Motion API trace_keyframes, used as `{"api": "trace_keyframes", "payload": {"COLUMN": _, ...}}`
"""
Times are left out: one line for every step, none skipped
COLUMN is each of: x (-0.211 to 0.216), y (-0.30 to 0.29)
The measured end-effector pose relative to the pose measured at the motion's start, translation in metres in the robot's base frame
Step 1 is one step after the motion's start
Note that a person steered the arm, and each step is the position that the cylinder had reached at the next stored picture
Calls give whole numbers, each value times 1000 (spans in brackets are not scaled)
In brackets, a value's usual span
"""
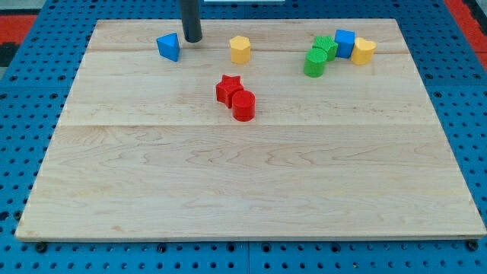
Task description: Push the yellow hexagon closer to the red star
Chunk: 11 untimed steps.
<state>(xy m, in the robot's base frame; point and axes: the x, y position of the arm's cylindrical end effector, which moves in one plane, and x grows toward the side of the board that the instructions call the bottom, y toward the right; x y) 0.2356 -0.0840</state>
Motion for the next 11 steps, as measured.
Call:
{"api": "trace_keyframes", "payload": {"x": 0, "y": 8}}
{"api": "trace_keyframes", "payload": {"x": 5, "y": 37}}
{"api": "trace_keyframes", "payload": {"x": 25, "y": 73}}
{"api": "trace_keyframes", "payload": {"x": 47, "y": 100}}
{"api": "trace_keyframes", "payload": {"x": 69, "y": 102}}
{"api": "trace_keyframes", "payload": {"x": 62, "y": 131}}
{"api": "trace_keyframes", "payload": {"x": 79, "y": 150}}
{"api": "trace_keyframes", "payload": {"x": 108, "y": 149}}
{"api": "trace_keyframes", "payload": {"x": 111, "y": 117}}
{"api": "trace_keyframes", "payload": {"x": 102, "y": 114}}
{"api": "trace_keyframes", "payload": {"x": 90, "y": 105}}
